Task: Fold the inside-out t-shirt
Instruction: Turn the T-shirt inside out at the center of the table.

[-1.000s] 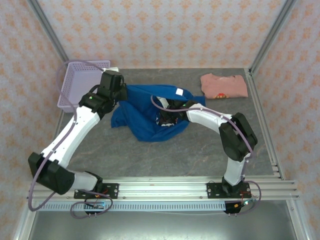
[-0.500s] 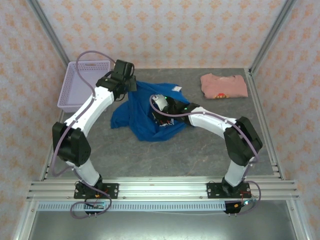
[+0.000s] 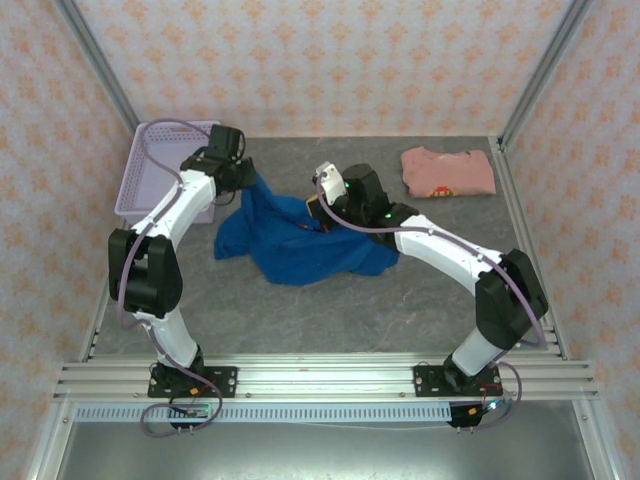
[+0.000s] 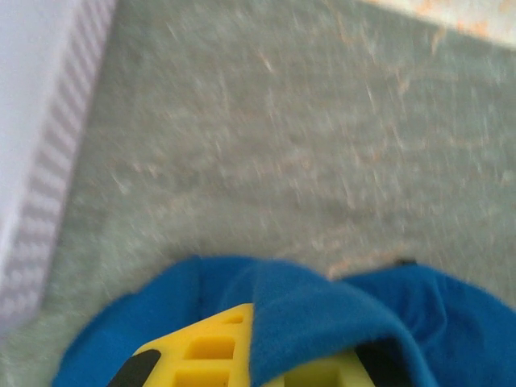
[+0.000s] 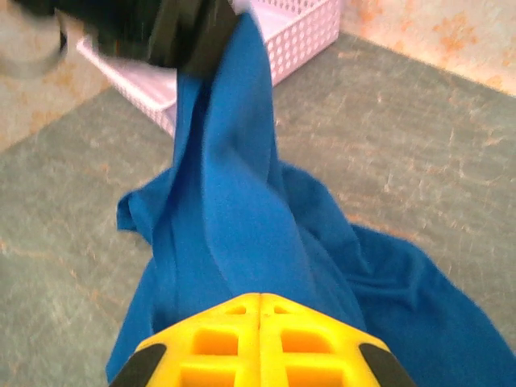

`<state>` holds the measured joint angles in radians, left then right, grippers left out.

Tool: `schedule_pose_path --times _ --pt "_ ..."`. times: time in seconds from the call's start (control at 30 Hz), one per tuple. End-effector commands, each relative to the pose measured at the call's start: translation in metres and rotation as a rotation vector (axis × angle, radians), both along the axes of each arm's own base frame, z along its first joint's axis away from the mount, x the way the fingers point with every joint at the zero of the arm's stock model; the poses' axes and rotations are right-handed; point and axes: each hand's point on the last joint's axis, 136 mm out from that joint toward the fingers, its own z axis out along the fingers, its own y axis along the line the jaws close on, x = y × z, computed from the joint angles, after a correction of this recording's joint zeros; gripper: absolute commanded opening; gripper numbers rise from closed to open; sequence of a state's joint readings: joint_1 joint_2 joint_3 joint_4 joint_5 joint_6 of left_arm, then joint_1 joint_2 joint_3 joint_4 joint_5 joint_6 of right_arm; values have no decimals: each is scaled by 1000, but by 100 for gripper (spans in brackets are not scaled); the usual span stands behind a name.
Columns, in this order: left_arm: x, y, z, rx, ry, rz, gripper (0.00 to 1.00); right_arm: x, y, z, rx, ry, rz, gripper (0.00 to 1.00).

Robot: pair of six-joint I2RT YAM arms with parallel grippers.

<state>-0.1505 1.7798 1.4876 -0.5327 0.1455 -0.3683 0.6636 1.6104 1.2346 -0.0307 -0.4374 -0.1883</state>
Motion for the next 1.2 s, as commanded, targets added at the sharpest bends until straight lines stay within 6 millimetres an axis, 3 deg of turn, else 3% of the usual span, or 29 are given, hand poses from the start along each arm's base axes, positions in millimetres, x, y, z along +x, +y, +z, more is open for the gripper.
schedule_pose_path --times 0.0,0.1,0.2,0.37,0.47,0.53,0.7,0.83,1.03,1.17 --pt "-10 -24 8 -73 -45 -55 0 15 0 18 -1 9 -53 0" --pt "-18 -29 17 -92 -63 -74 0 -5 1 -21 -116 48 -4 1" --pt "-23 -37 35 -124 -97 -104 0 -23 2 -48 -164 68 14 9" --pt "-38 -58 82 -212 -172 -193 0 -44 2 -56 -191 38 43 35" --pt "-60 -78 123 -279 -240 -284 0 -62 4 -58 -157 33 103 48" --pt "-77 -92 146 -308 -272 -351 0 -69 5 -57 -155 7 125 52" --pt "-116 -118 172 -365 -293 -455 0 -62 10 -57 -159 -22 84 52" --pt "-141 -128 186 -390 -311 -516 0 -42 12 -60 -147 -42 -8 43" --pt "-157 -126 190 -347 -331 -565 0 -41 23 -50 -32 -14 -5 42" --pt "-162 -127 191 -344 -349 -596 0 -35 16 -49 18 17 -49 42"
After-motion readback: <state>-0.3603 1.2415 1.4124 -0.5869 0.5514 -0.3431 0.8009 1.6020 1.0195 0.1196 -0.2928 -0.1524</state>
